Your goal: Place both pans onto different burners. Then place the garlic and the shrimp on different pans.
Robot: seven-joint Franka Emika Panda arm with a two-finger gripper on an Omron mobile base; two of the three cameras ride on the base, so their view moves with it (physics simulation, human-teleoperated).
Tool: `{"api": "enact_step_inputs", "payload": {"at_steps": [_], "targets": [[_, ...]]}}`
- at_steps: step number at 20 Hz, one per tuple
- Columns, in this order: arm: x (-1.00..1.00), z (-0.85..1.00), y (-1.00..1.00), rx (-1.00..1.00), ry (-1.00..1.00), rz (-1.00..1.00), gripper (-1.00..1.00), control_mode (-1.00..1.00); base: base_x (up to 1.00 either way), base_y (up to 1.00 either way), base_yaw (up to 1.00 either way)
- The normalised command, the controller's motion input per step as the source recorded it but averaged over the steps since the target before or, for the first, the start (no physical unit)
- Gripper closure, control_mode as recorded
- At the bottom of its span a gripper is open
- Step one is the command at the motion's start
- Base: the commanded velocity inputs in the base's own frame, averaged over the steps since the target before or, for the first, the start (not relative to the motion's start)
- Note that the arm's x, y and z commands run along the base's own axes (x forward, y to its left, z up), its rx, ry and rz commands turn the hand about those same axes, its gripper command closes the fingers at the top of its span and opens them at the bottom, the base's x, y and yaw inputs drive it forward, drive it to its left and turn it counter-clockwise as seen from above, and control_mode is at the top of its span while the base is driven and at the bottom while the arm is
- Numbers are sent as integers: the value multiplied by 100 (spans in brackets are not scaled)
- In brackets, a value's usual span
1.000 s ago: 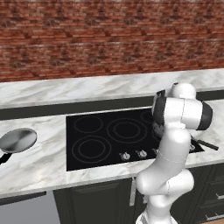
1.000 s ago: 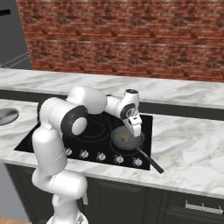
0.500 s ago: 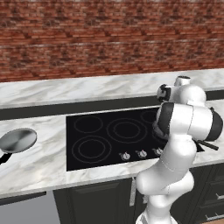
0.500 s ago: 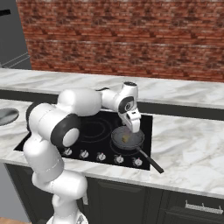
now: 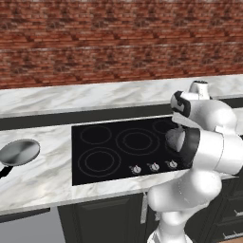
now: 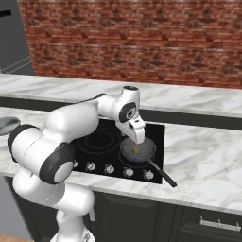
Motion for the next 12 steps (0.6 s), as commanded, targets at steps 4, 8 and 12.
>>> {"api": "enact_step_inputs", "payload": {"at_steps": [4,8,12], "targets": [[-20,1,49,0,0,14,-100,-100,0,0,0],[-3,5,38,0,0,16,-100,-100,0,0,0],[0,10,23,0,1,19,-100,-100,0,0,0]]}}
